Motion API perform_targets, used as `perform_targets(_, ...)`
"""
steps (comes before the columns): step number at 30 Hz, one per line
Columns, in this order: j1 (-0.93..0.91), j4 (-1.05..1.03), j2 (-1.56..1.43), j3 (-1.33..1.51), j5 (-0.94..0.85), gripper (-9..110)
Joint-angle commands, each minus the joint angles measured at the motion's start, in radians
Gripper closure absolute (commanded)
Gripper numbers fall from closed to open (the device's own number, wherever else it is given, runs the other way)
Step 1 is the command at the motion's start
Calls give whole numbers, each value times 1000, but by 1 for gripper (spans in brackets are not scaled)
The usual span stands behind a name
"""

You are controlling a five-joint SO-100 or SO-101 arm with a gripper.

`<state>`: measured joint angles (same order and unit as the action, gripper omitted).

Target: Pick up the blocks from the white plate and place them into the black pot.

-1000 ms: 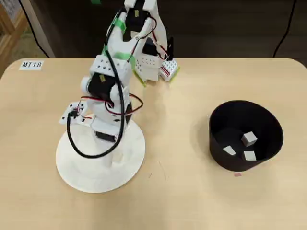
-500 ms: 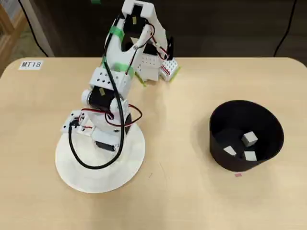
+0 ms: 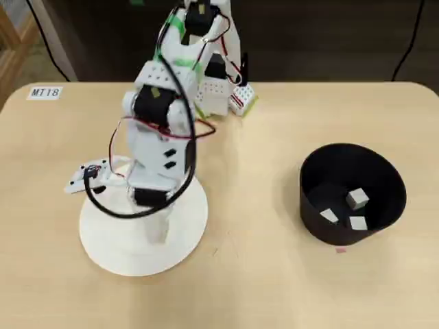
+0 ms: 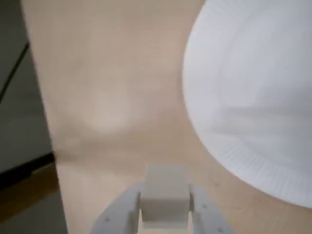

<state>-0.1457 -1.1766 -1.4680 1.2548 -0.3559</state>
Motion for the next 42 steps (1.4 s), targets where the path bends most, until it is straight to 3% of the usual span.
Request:
perform_targets(1,123,35,-195,23,-28,104)
perform_targets(8,416,222,-653,454,112,104)
perform_targets(12,577,285,-765,650,163,104)
perform_targets(18,746,454,-658,770,184,104)
perform_targets(34,836,463,-387,649,138,104)
perform_targets(35,836,456,-387,649,132,101)
perform_targets(37,848,440,-397,649,55,79)
perform_targets(38,850,433,-403,647,43,74)
perform_targets(42,850,405,-416,637,31,62)
